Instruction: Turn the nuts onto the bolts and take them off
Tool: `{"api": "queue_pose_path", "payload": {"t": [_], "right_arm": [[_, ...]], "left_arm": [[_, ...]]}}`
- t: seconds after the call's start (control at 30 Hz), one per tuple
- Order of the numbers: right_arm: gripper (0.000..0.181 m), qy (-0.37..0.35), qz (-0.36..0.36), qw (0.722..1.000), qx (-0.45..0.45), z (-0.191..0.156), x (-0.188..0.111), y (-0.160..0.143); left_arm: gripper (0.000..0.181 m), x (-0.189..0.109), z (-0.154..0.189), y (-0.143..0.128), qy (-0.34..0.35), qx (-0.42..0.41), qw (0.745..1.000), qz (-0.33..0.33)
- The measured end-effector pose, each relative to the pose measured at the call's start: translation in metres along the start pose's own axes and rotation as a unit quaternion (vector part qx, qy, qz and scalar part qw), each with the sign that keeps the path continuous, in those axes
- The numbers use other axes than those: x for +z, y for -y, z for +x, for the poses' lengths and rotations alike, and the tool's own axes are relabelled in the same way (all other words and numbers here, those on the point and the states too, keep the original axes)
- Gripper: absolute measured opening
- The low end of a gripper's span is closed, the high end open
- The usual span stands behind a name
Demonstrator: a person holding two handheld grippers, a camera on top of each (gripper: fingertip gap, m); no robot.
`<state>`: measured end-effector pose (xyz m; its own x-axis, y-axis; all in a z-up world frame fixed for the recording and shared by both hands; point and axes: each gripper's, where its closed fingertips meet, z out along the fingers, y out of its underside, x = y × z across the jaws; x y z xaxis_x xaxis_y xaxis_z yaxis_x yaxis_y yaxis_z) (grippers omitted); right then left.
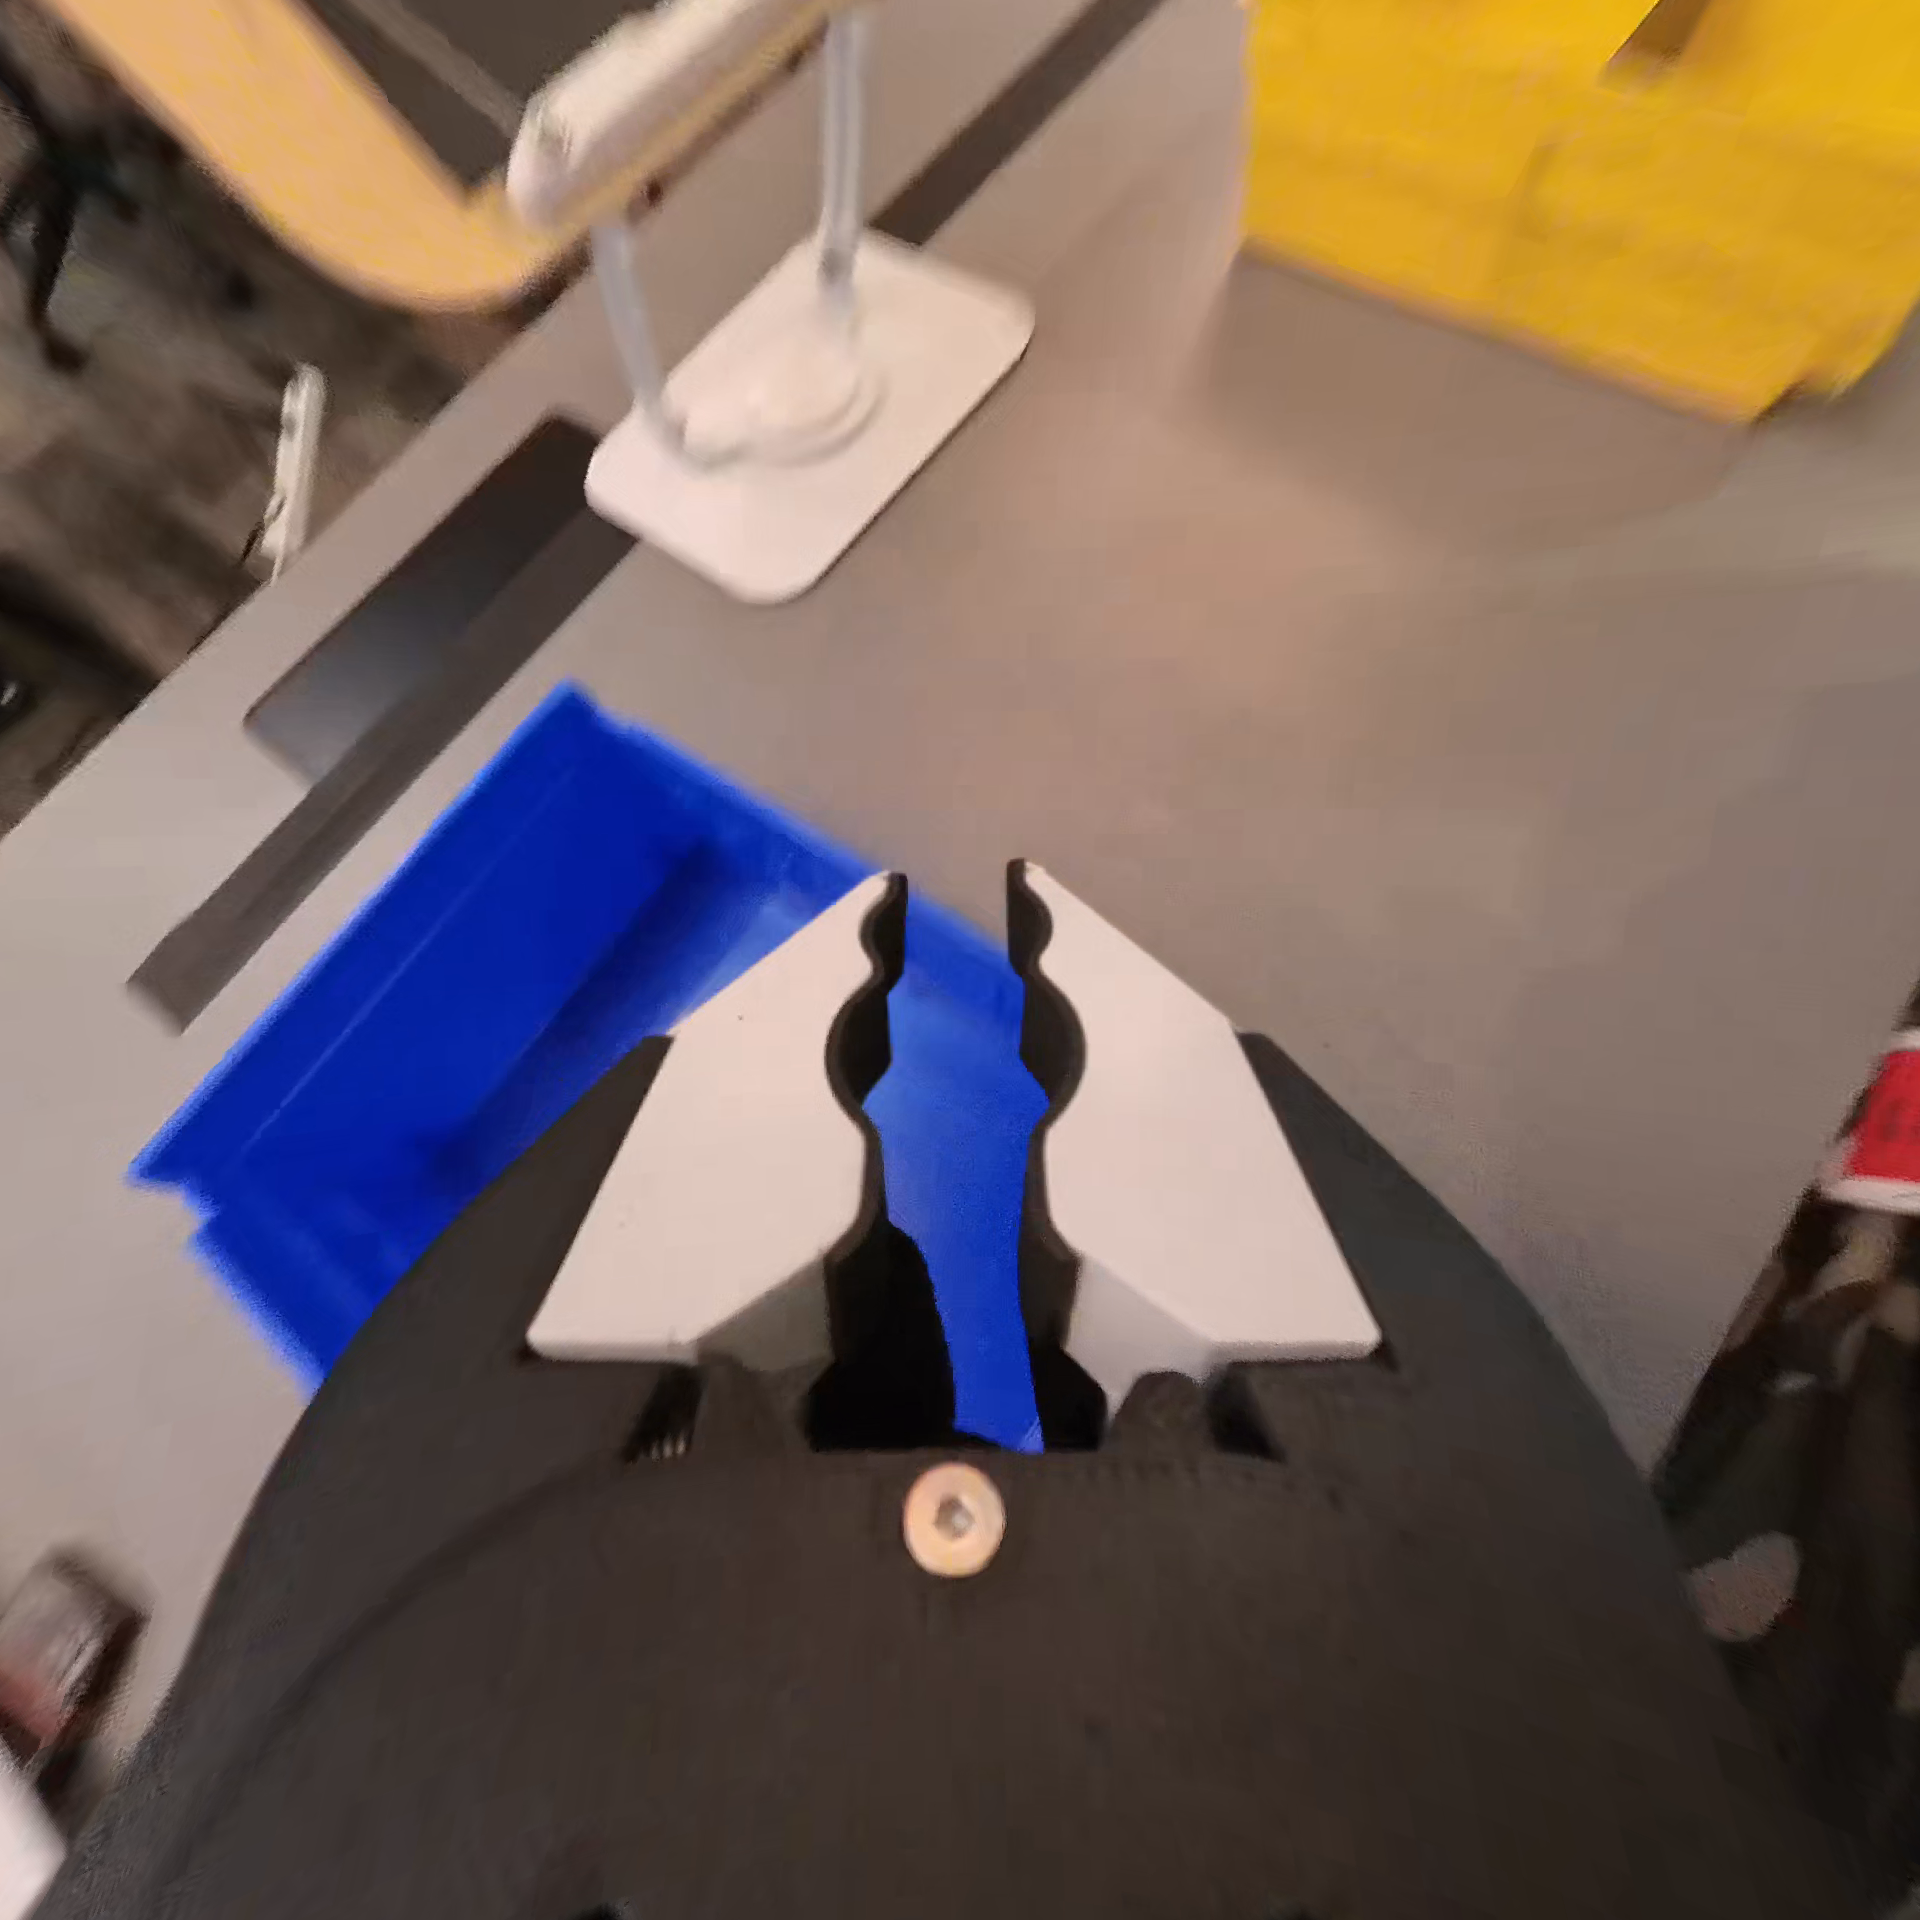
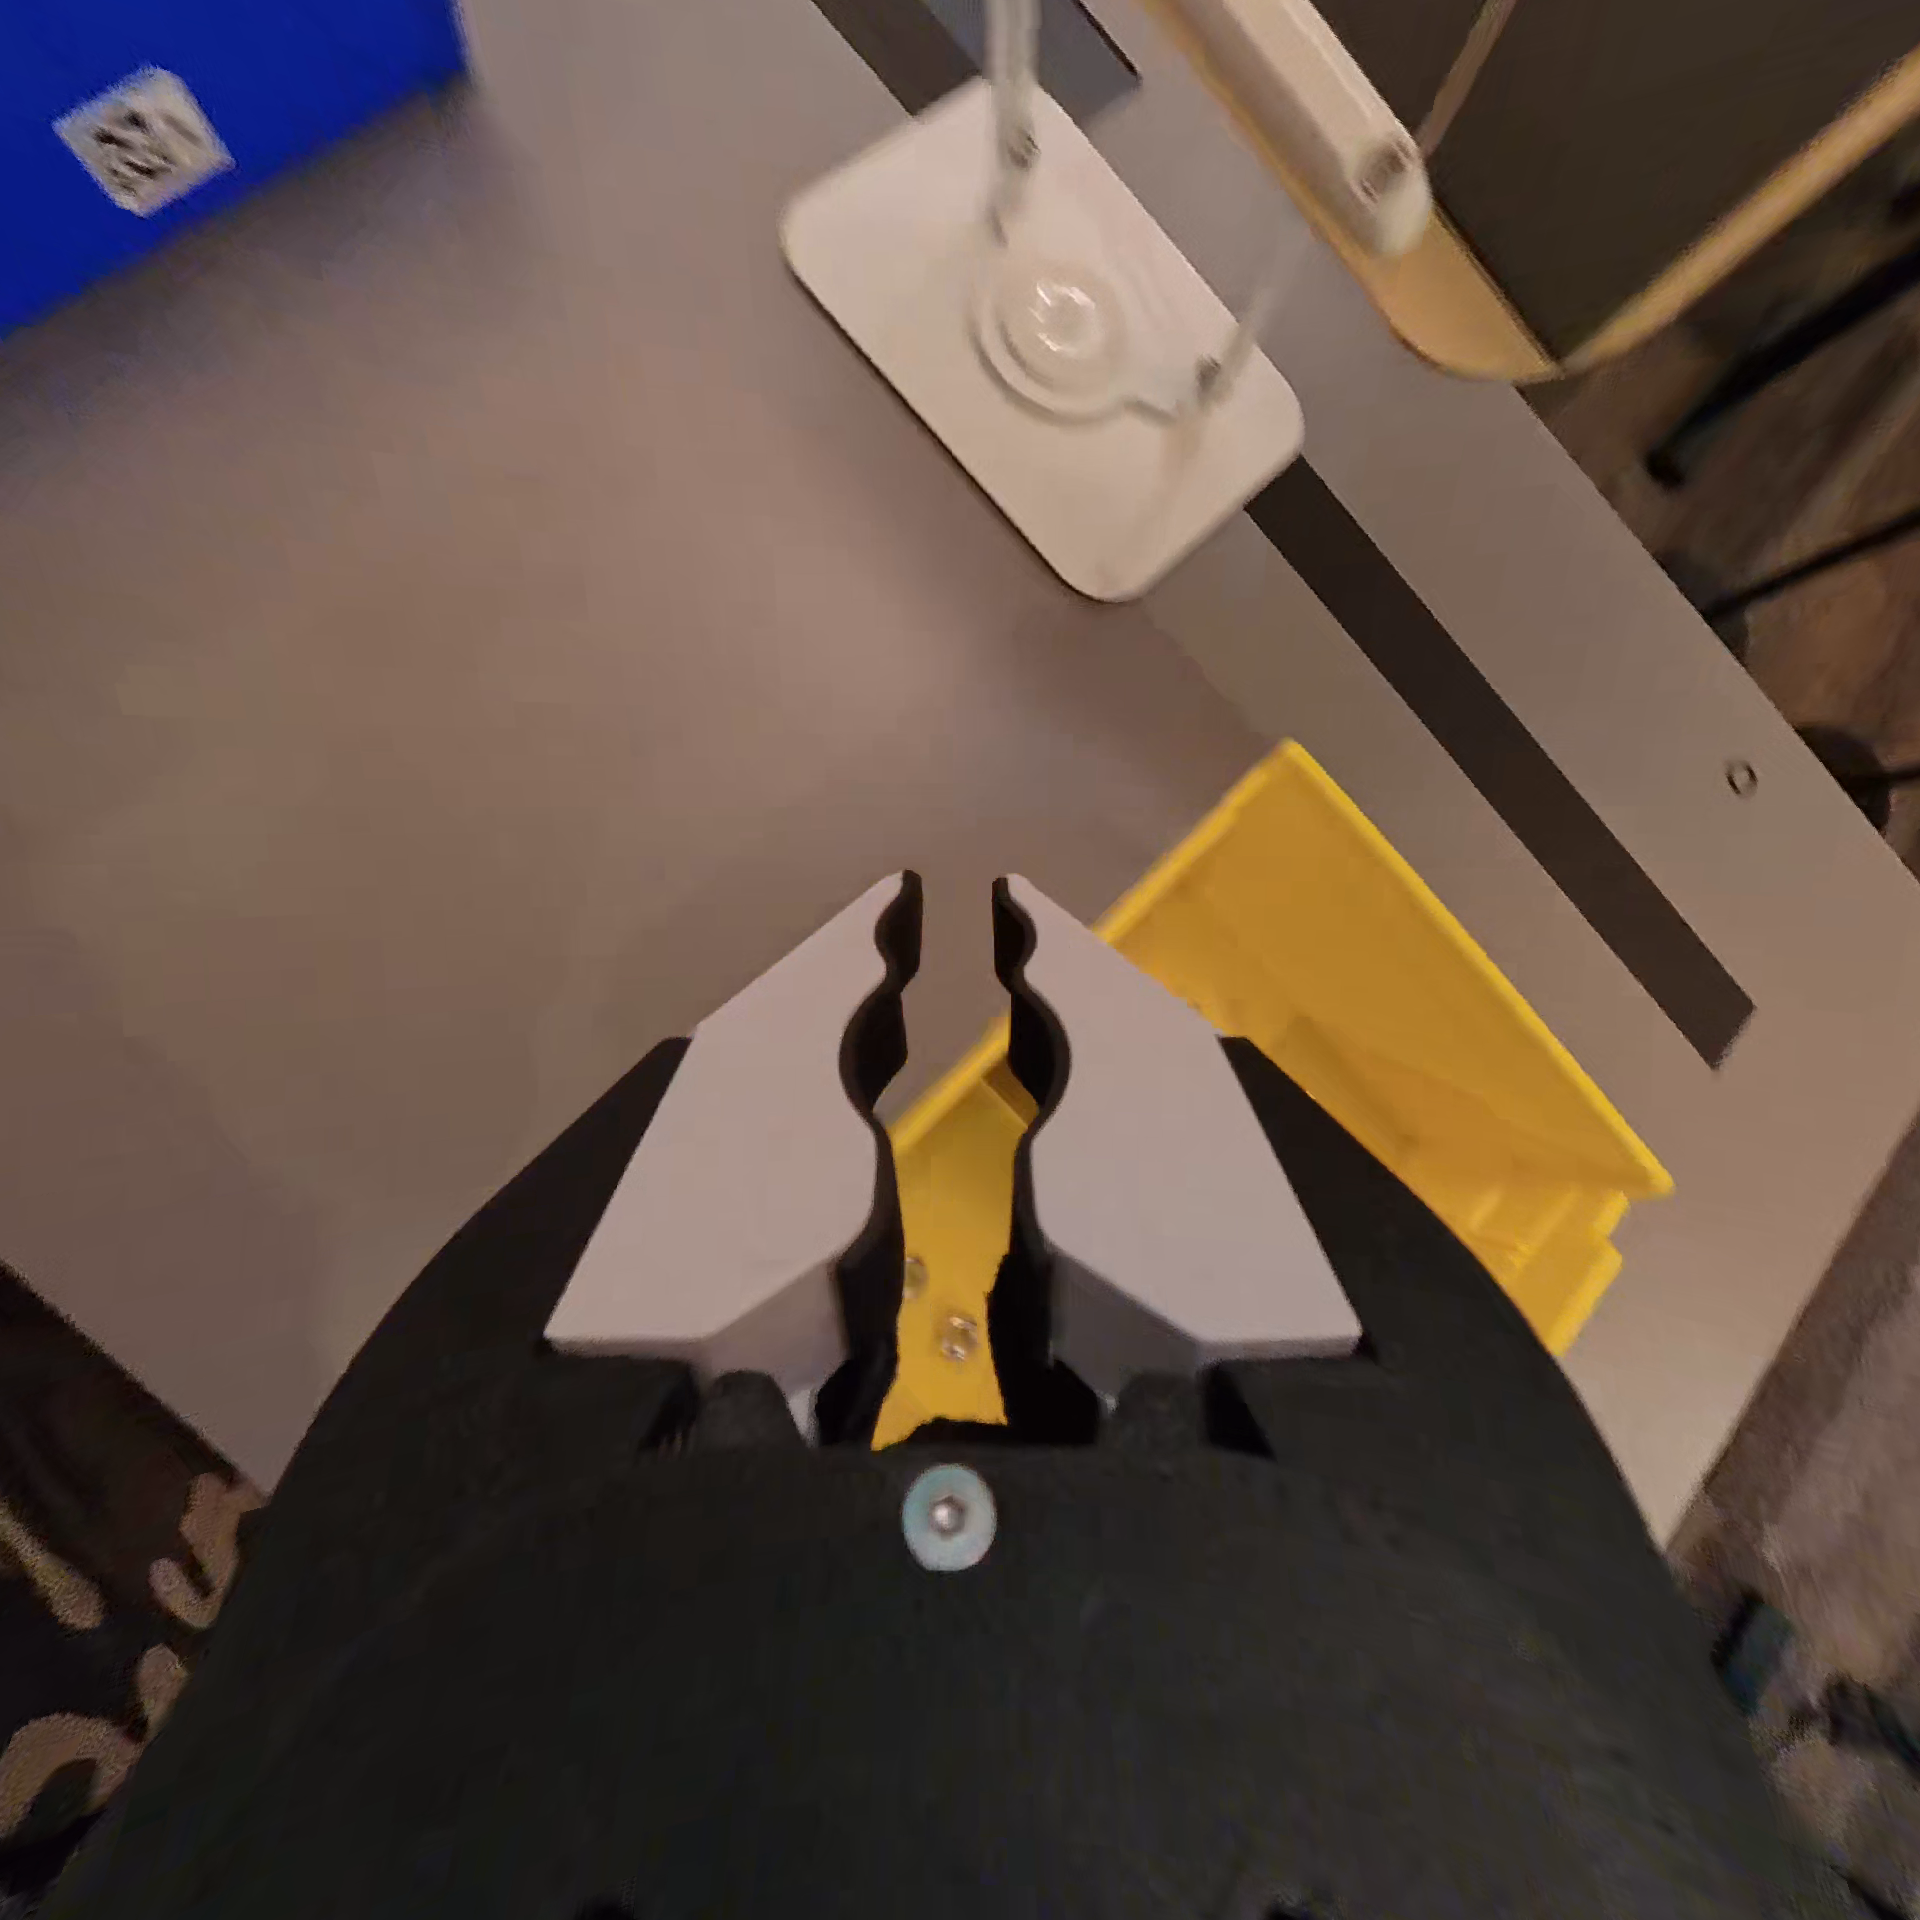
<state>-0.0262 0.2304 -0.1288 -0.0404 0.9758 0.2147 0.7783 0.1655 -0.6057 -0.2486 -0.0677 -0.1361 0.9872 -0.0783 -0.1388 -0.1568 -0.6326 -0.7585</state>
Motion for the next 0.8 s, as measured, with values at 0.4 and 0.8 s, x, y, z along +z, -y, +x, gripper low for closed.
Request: {"api": "queue_pose_path", "payload": {"t": [0.4,0.8], "right_arm": [[0.011,0.099,0.054,0.992,-0.060,-0.116,0.006,0.046],[0.011,0.126,0.077,0.987,-0.067,-0.134,0.008,0.055]], "left_arm": [[0.024,0.043,-0.031,-0.163,0.031,-0.191,0.937,-0.292],[0.015,0.053,-0.045,-0.187,0.079,-0.167,0.927,-0.325]]}}
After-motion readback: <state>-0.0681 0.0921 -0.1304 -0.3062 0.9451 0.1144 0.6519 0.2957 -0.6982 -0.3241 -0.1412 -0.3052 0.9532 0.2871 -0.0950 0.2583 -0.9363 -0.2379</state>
